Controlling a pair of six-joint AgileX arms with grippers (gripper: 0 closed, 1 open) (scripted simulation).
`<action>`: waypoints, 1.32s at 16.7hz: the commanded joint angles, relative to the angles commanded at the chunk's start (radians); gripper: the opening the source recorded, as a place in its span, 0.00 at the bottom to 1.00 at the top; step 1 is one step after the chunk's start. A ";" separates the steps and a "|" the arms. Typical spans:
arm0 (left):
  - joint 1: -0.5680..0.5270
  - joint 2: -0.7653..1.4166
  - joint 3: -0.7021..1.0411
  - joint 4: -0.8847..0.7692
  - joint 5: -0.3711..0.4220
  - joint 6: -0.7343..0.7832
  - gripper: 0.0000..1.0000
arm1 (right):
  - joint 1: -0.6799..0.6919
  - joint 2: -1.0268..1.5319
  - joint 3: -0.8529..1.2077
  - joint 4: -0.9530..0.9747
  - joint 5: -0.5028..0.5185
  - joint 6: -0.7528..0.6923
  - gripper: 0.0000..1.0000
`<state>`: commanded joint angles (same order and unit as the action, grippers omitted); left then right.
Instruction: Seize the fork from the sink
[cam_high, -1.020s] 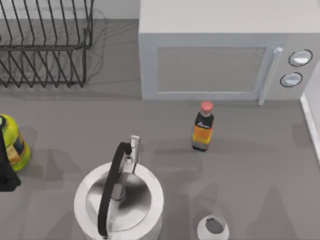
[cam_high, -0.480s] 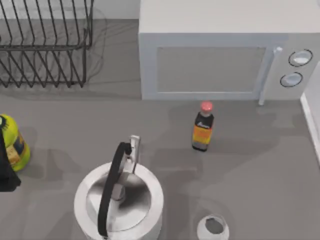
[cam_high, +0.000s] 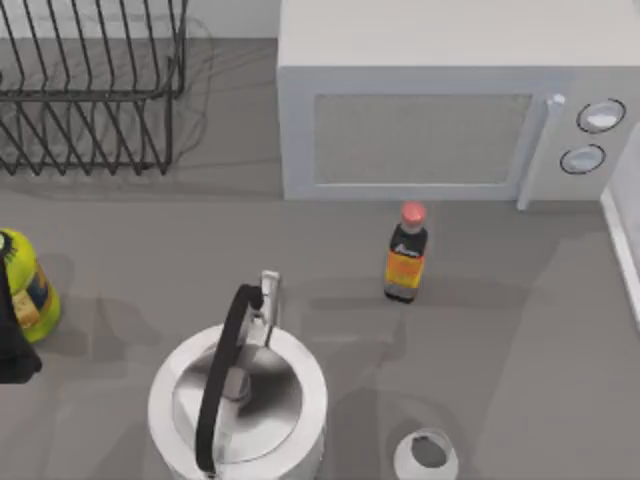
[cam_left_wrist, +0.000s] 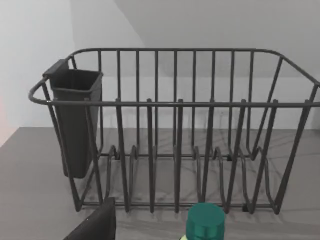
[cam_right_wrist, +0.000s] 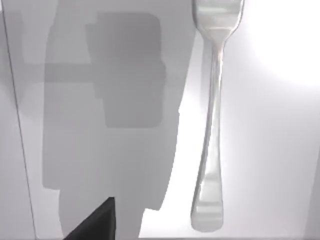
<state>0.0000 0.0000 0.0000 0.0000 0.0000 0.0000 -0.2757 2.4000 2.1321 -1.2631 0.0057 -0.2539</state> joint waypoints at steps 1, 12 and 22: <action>0.000 0.000 0.000 0.000 0.000 0.000 1.00 | -0.003 0.029 0.025 -0.016 0.000 -0.003 1.00; 0.000 0.000 0.000 0.000 0.000 0.000 1.00 | -0.002 0.104 -0.031 0.089 0.001 -0.004 1.00; 0.000 0.000 0.000 0.000 0.000 0.000 1.00 | -0.006 0.245 -0.201 0.406 0.003 -0.003 1.00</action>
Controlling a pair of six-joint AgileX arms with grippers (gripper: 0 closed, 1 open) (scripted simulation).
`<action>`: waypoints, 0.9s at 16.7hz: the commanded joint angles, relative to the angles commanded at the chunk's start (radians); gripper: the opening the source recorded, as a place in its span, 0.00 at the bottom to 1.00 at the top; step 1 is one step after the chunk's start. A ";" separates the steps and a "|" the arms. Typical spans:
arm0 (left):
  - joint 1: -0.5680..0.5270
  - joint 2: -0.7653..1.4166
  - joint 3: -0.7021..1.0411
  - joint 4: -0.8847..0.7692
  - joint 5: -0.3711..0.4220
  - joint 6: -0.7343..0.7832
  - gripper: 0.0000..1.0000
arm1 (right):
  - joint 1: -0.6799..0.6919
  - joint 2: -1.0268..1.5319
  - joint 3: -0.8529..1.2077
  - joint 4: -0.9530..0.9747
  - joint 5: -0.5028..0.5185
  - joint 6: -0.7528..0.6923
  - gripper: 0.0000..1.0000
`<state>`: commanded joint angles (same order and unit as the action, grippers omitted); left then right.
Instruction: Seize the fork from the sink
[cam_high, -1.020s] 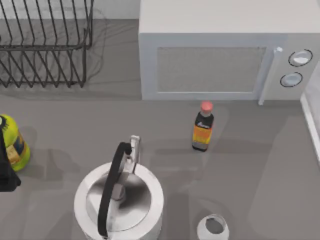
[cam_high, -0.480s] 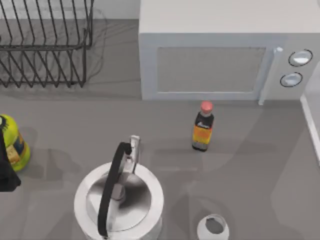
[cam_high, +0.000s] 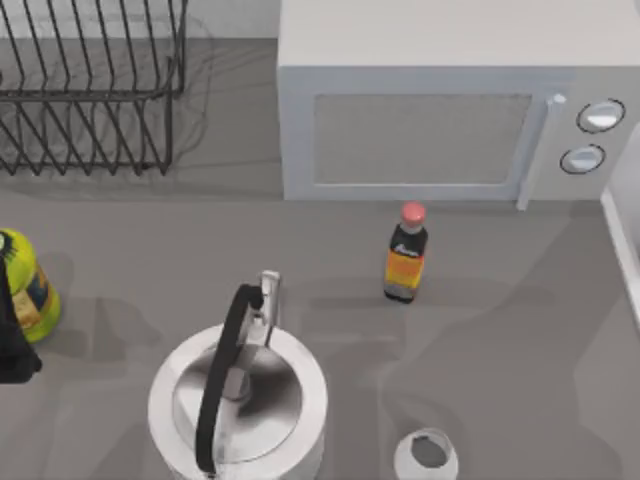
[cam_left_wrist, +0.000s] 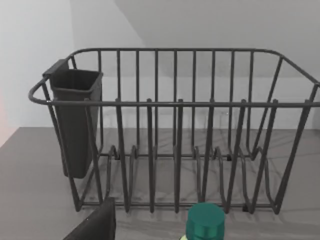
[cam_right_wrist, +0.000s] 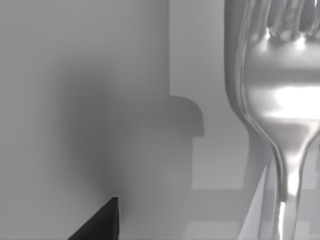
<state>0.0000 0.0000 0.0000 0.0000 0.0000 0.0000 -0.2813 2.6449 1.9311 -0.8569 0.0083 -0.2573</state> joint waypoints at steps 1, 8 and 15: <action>0.000 0.000 0.000 0.000 0.000 0.000 1.00 | 0.000 0.000 0.000 0.000 0.000 0.000 1.00; 0.000 0.000 0.000 0.000 0.000 0.000 1.00 | 0.000 0.000 0.000 0.000 0.000 0.000 0.47; 0.000 0.000 0.000 0.000 0.000 0.000 1.00 | 0.000 0.000 0.000 0.000 0.000 0.000 0.00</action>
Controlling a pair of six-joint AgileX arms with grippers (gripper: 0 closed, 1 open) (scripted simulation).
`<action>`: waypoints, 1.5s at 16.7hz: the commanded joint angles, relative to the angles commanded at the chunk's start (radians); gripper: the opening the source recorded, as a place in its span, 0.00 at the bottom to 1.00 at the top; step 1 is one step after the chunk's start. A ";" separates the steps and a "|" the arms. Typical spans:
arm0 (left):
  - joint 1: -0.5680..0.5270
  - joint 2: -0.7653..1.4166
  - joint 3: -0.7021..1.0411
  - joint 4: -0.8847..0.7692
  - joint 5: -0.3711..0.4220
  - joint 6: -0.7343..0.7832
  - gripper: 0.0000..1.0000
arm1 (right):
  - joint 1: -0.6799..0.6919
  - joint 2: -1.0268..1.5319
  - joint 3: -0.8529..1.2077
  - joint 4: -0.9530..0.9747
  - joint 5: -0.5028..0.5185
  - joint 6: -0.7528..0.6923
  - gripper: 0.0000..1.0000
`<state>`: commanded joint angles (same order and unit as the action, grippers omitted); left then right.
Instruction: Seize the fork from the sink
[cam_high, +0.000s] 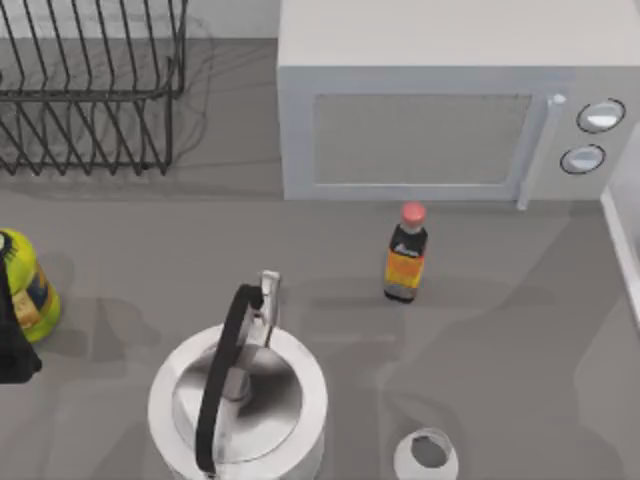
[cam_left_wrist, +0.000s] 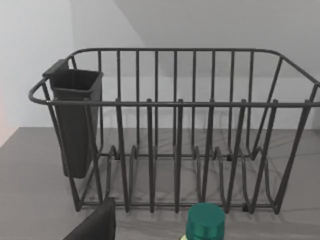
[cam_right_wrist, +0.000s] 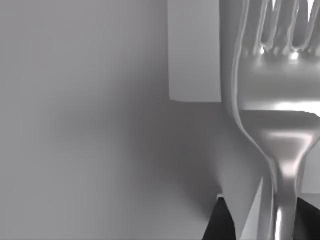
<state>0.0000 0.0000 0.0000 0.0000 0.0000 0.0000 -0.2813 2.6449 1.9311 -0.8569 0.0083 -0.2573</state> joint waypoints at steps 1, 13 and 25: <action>0.000 0.000 0.000 0.000 0.000 0.000 1.00 | 0.000 0.000 0.000 0.000 0.000 0.000 0.00; 0.000 0.000 0.000 0.000 0.000 0.000 1.00 | 0.002 -0.073 0.104 -0.130 -0.012 0.009 0.00; 0.000 0.000 0.000 0.000 0.000 0.000 1.00 | 0.003 -0.184 0.353 -0.495 -0.014 0.009 0.00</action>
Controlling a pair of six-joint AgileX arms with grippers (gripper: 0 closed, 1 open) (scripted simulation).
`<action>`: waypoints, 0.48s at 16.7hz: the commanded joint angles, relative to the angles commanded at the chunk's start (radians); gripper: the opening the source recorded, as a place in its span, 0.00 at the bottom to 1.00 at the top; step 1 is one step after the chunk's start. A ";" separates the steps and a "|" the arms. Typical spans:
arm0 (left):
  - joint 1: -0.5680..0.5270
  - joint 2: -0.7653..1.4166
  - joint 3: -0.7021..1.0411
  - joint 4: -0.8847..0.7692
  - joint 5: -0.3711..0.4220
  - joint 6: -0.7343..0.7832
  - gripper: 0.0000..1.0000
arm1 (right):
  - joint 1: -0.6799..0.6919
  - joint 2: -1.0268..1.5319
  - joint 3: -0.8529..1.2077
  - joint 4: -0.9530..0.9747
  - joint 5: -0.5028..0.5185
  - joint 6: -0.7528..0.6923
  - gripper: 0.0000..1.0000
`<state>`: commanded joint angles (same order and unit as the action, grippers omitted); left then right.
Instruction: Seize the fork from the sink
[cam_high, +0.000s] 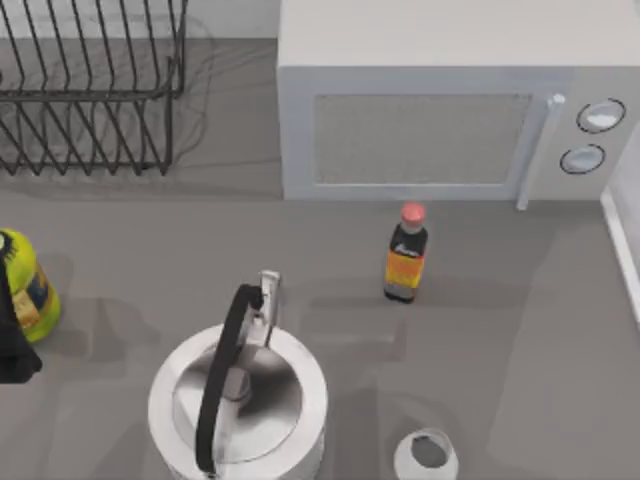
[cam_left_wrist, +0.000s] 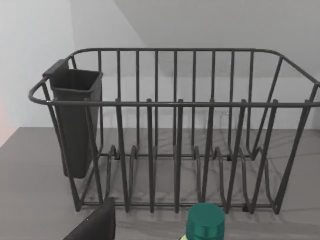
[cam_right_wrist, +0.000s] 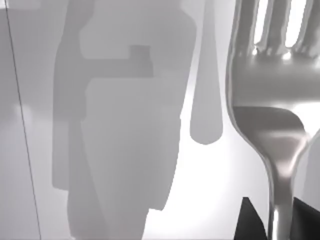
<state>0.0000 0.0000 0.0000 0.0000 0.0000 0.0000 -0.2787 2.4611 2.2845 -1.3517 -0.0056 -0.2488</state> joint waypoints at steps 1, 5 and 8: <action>0.000 0.000 0.000 0.000 0.000 0.000 1.00 | 0.001 -0.001 -0.001 -0.001 0.000 0.001 0.00; 0.000 0.000 0.000 0.000 0.000 0.000 1.00 | 0.052 -0.075 -0.094 -0.070 0.000 0.062 0.00; 0.000 0.000 0.000 0.000 0.000 0.000 1.00 | 0.138 -0.190 -0.233 -0.161 0.001 0.156 0.00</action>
<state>0.0000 0.0000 0.0000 0.0000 0.0000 0.0000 -0.1407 2.2710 2.0517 -1.5128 -0.0050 -0.0925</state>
